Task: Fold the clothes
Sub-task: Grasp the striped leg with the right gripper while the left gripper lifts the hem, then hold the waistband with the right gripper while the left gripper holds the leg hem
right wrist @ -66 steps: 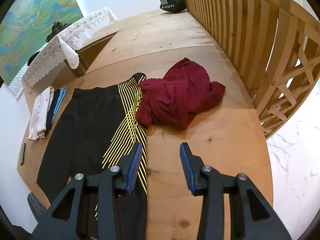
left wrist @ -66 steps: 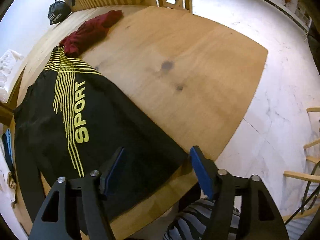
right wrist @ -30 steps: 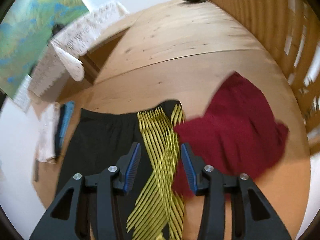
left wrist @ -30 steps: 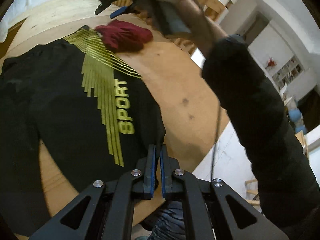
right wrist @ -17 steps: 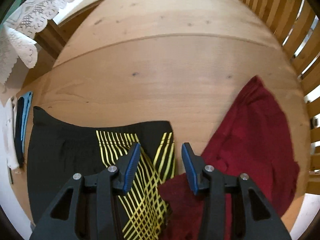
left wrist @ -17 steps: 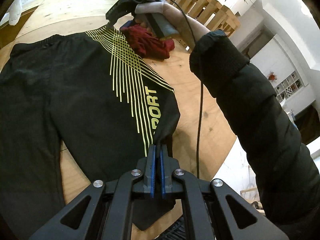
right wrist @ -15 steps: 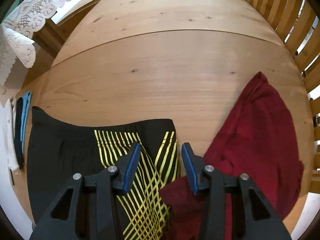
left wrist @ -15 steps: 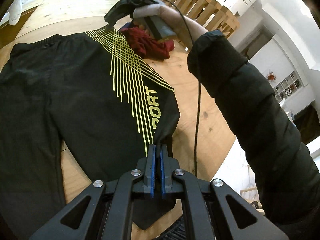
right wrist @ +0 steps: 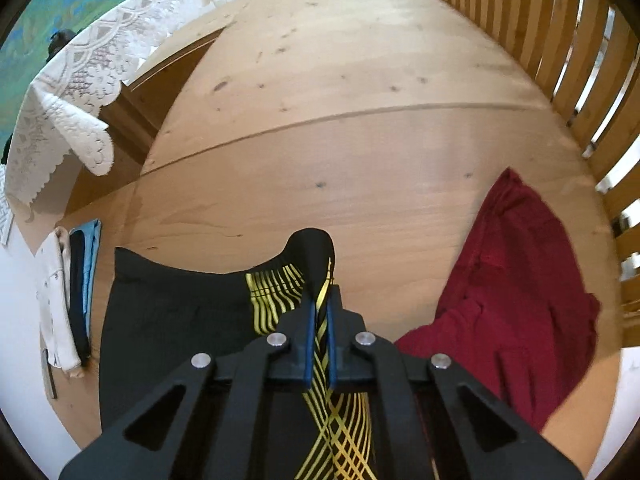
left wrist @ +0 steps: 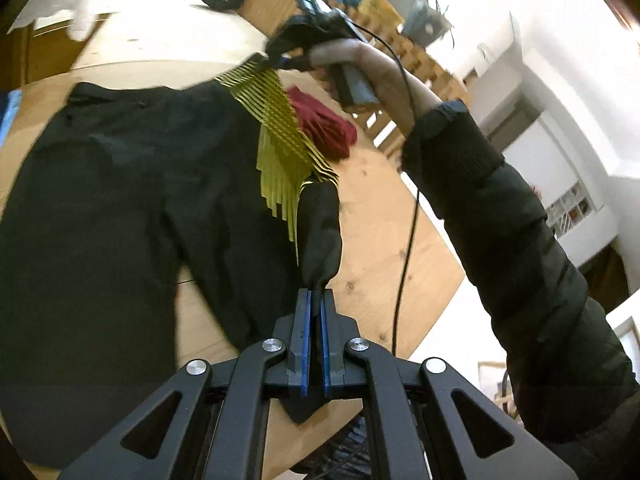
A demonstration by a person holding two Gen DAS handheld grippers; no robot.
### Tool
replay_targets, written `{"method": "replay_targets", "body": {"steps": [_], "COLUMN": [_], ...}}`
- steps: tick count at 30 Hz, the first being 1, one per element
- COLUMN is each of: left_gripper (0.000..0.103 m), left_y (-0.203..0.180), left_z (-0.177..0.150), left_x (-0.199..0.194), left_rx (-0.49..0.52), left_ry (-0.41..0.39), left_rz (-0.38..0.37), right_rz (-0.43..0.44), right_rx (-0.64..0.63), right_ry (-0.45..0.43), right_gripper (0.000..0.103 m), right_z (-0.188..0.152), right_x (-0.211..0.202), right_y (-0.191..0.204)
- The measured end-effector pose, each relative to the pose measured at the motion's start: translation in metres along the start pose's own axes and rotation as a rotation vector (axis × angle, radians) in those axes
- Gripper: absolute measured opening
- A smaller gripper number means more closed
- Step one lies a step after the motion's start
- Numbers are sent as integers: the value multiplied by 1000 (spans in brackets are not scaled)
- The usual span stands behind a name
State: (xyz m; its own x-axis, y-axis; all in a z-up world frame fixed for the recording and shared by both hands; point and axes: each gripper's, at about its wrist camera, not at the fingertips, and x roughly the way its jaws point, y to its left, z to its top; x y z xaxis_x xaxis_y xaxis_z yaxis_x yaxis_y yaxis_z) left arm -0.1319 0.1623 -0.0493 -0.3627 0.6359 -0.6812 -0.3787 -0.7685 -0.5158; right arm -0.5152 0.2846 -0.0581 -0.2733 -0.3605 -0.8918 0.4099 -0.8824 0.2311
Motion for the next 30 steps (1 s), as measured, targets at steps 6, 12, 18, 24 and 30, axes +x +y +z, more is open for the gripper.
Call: {"method": "replay_targets", "body": {"steps": [6, 12, 18, 24, 30], "left_gripper": [4, 4, 0, 0, 10], "left_y": [45, 117, 192, 214, 193], "left_z": [-36, -93, -131, -141, -129], "left_x": [-74, -148, -176, -174, -164], "left_rx": [-85, -211, -325, -335, -211], "left_ry": [-114, -211, -245, -218, -127], "left_rz": [0, 25, 88, 76, 122], "right_rz": [-62, -137, -173, -209, -245], "right_rx": [-46, -135, -223, -205, -188], "right_ry": [-31, -22, 17, 84, 80], "right_gripper": [5, 5, 5, 5, 5], "right_z": [7, 3, -10, -17, -12], "right_x": [-34, -38, 14, 85, 101], "right_y": [70, 172, 270, 297, 288]}}
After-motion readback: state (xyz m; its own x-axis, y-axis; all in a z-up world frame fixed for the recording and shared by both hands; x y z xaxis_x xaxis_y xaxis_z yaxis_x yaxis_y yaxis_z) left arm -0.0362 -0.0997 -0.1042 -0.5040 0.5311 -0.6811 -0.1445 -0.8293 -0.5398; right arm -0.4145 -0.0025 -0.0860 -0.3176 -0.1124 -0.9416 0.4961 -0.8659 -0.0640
